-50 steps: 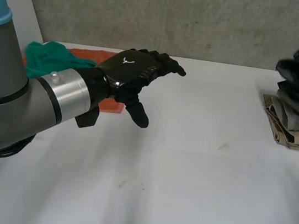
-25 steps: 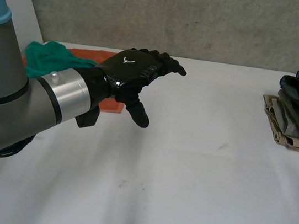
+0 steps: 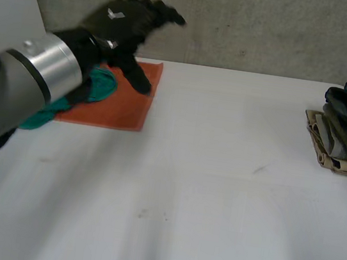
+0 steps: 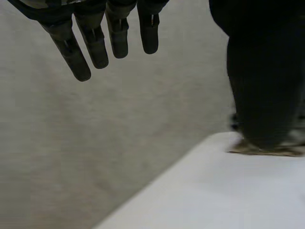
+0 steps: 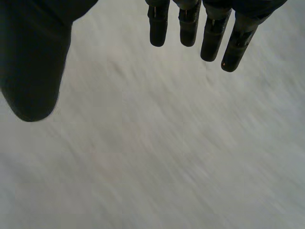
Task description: Fold the laundry.
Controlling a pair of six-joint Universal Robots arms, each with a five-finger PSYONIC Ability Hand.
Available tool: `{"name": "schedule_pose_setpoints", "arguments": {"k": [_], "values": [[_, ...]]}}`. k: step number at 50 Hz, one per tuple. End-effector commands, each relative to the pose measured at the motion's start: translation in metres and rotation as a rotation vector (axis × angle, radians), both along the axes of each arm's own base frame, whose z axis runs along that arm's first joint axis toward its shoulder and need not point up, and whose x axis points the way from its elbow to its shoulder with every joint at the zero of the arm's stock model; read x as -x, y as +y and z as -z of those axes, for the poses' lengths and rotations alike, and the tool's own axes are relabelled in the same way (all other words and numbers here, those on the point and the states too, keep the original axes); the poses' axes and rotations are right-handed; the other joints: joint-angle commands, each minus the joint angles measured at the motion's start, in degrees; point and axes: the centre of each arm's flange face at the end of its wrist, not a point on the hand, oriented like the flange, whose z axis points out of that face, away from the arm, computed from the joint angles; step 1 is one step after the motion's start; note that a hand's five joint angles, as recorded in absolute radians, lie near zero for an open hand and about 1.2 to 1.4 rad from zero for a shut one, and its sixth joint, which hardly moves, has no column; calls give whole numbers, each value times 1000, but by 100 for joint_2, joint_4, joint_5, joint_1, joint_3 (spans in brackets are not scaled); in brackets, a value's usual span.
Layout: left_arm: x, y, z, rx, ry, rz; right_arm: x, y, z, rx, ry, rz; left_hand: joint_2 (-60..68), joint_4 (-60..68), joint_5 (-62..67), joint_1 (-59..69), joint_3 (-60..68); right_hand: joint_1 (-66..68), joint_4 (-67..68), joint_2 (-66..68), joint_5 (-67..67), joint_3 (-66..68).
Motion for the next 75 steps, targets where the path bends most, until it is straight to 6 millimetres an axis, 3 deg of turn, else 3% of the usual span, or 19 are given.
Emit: {"name": "schedule_pose_setpoints", "arguments": {"k": [1,6,10,15,25,28,29,31,35,39,44,48,51,52,54,57,62,68,75], "values": [[-49,-63,-9,151,6,-274,-121,67,49,-141,-107,-428,-6,14,72,-18,-7,-160,-370,-276,-356,-237],[-102,-127,34,121,-135,-443,-174,114,125,-385,-24,-547,-23,-3,55,-35,-24,-160,-370,-276,-356,-237],[-132,-166,80,78,-258,-499,-175,130,170,-526,32,-513,-6,14,72,-18,-7,-160,-370,-276,-356,-237],[-143,-196,144,30,-401,-455,-164,139,195,-609,53,-436,27,47,105,15,27,-160,-370,-276,-356,-237],[-157,-222,204,-31,-441,-459,-149,155,222,-708,53,-402,833,853,911,821,833,-160,-370,-276,-356,-237],[-158,-228,217,-37,-449,-461,-140,149,226,-722,46,-365,2611,2631,2689,2599,2611,-160,-370,-276,-356,-237],[-156,-230,220,-36,-449,-461,-138,148,226,-723,46,-360,4383,4403,4461,4371,4382,-160,-370,-276,-356,-237],[-153,-230,216,-23,-448,-462,-135,145,226,-724,40,-347,6491,6512,6569,6479,6491,-160,-370,-276,-356,-237],[-132,-223,191,29,-427,-465,-133,140,223,-709,32,-328,6501,6521,6579,6489,6501,-160,-370,-276,-356,-237],[-87,-185,150,62,-373,-385,-126,132,217,-688,21,-300,6501,6521,6579,6489,6501,-160,-370,-276,-356,-237],[-16,-95,111,21,-227,-157,-119,123,211,-667,-2,-266,6501,6521,6579,6489,6501,-160,-370,-276,-356,-237],[32,-17,106,-68,-141,88,-111,114,204,-650,-18,-219,6501,6521,6579,6489,6501,-160,-370,-276,-356,-237],[47,14,117,-122,-127,174,-109,112,203,-645,-25,-203,6320,6340,6398,6308,6320,-160,-370,-276,-356,-237],[55,26,128,-151,-131,200,-109,112,203,-646,-24,-201,2255,2275,2333,2243,2255,-160,-370,-276,-356,-237],[61,35,141,-180,-148,224,-109,111,202,-643,-24,-201,-499,-479,-421,-511,-499,-160,-370,-276,-356,-237],[66,40,151,-204,-161,230,-110,112,202,-645,-29,-205,-477,-457,-399,-489,-478,-160,-370,-276,-356,-237],[59,29,129,-150,-129,171,-111,111,200,-637,-28,-212,-461,-441,-383,-473,-461,-160,-370,-276,-356,-237],[2,-33,93,-69,-77,-62,-119,115,195,-648,-3,-244,-360,-339,-281,-371,-360,-160,-370,-276,-356,-237],[-33,-82,116,-66,-156,-185,-162,166,195,-825,94,-486,-141,-121,-63,-153,-141,-160,-370,-276,-356,-237]]}}
